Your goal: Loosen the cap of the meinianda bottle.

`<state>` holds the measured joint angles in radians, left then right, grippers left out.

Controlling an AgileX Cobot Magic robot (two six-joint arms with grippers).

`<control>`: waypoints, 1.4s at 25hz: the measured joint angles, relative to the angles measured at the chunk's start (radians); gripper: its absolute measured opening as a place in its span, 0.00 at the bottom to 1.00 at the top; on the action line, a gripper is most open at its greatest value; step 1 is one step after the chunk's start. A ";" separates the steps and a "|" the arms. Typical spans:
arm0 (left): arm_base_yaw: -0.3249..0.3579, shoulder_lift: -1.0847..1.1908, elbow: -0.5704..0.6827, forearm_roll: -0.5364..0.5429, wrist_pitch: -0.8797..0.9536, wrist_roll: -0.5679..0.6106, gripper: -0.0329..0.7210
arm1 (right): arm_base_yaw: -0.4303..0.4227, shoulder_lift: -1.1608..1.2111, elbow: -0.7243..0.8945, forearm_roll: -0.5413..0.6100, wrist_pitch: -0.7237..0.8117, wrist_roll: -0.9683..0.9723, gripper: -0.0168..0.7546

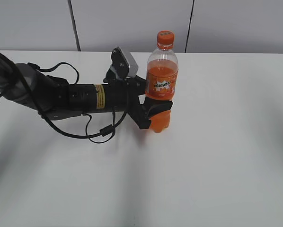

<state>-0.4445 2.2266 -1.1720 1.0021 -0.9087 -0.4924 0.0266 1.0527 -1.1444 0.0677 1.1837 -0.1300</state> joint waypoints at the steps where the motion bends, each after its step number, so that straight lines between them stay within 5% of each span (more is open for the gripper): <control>1: 0.000 0.000 0.000 0.000 0.000 0.000 0.60 | 0.000 0.036 -0.022 0.000 0.014 0.000 0.55; 12: 0.000 0.000 0.000 0.000 -0.001 -0.002 0.60 | -0.001 0.448 -0.337 0.007 0.030 0.009 0.55; 19: 0.000 0.000 0.000 0.000 -0.001 -0.002 0.60 | 0.015 0.575 -0.489 0.117 0.031 0.014 0.55; 35: 0.000 0.000 0.000 0.000 -0.002 -0.002 0.60 | 0.430 0.733 -0.764 0.121 0.035 0.067 0.55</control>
<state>-0.4445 2.2266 -1.1720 1.0021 -0.9106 -0.4945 0.4563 1.7858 -1.9085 0.1883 1.2183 -0.0633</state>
